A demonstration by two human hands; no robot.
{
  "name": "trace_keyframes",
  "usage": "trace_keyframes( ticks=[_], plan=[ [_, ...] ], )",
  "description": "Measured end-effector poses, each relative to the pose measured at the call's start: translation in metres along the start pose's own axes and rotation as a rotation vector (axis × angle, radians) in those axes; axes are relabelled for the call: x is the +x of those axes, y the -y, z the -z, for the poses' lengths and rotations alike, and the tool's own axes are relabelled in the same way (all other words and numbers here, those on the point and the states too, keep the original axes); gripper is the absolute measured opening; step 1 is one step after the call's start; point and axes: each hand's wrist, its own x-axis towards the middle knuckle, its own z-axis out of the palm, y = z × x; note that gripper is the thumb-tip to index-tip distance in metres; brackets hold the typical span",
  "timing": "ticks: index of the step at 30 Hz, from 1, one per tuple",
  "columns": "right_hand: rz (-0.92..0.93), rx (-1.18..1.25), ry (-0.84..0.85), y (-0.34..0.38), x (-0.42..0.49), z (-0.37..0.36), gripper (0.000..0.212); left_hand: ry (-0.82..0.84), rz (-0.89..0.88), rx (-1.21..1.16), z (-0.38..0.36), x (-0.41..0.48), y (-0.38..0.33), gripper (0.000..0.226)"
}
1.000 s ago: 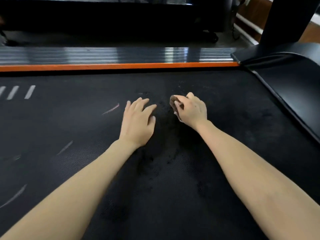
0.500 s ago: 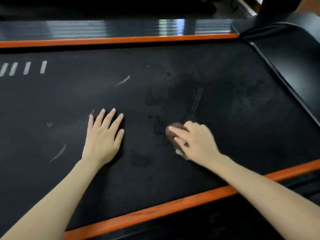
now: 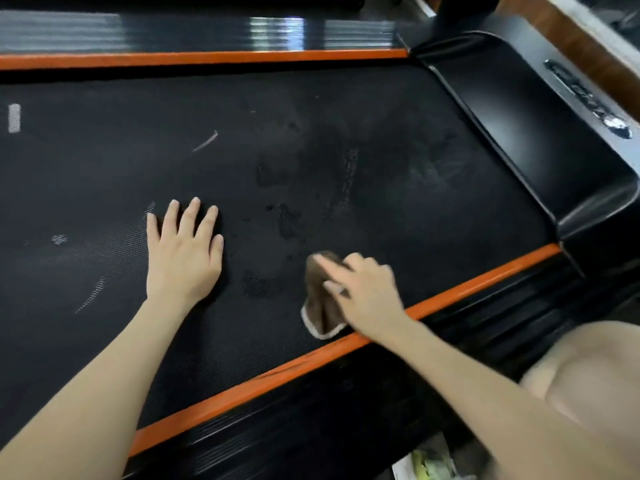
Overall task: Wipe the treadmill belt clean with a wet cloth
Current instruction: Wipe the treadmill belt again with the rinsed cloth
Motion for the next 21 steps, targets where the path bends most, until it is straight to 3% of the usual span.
trace_keyframes(
  ticks=[3, 6, 11, 13, 16, 21],
  plan=[
    [-0.328, -0.090, 0.087, -0.073, -0.018, 0.015, 0.042, -0.010, 0.000, -0.002, -0.002, 0.000, 0.000, 0.059],
    [-0.438, 0.001, 0.132, -0.074, -0.017, 0.016, 0.042, -0.020, 0.009, -0.016, -0.002, 0.000, -0.002, 0.059],
    [0.042, 0.111, 0.071, 0.024, -0.016, -0.002, 0.046, -0.022, 0.017, -0.012, -0.003, 0.000, -0.003, 0.057],
    [0.146, 0.131, 0.102, 0.044, -0.015, -0.004, 0.049, -0.016, 0.014, -0.005, -0.002, -0.001, -0.002, 0.057],
    [0.274, 0.110, 0.121, 0.037, -0.007, -0.005, 0.058, 0.003, 0.023, -0.002, 0.001, 0.000, -0.002, 0.058],
    [0.422, 0.147, 0.049, 0.002, 0.046, -0.016, 0.047, 0.014, 0.035, -0.005, 0.004, 0.004, -0.001, 0.059]
  ],
)
